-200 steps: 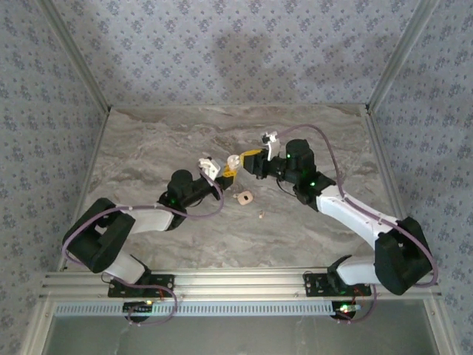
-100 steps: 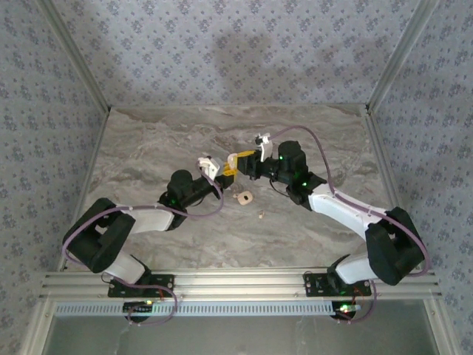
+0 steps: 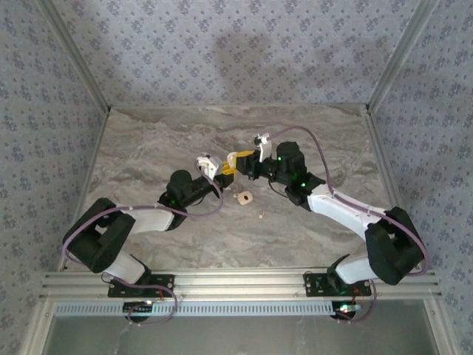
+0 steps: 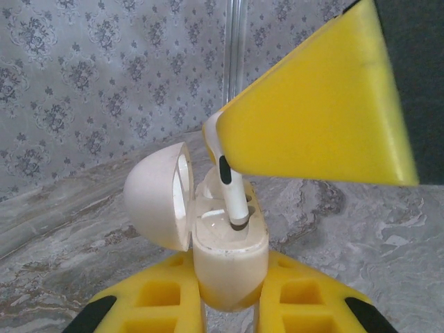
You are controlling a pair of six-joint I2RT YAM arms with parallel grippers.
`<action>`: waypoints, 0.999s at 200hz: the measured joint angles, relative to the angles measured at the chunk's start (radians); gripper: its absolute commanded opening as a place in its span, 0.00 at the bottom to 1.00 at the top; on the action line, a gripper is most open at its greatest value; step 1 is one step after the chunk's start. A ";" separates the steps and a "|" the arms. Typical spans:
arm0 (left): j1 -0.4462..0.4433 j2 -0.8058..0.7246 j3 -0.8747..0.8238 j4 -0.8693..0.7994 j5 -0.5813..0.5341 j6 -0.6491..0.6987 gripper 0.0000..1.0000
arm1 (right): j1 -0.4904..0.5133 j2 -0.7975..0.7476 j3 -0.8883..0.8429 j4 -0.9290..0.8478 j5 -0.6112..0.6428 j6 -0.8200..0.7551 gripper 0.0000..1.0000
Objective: Insert the wireless bluetooth earbuds into the charging case
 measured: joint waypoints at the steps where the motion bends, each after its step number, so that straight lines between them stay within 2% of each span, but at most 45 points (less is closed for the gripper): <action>1: 0.000 0.000 0.000 0.000 0.000 0.000 0.17 | 0.000 0.000 0.000 0.000 0.000 0.000 0.26; 155: 0.000 -0.028 -0.004 -0.026 -0.021 0.001 0.17 | 0.008 -0.001 0.000 -0.006 0.020 -0.017 0.30; 200: 0.000 -0.031 -0.004 -0.032 -0.026 0.003 0.17 | 0.008 -0.001 0.000 -0.009 0.021 -0.022 0.36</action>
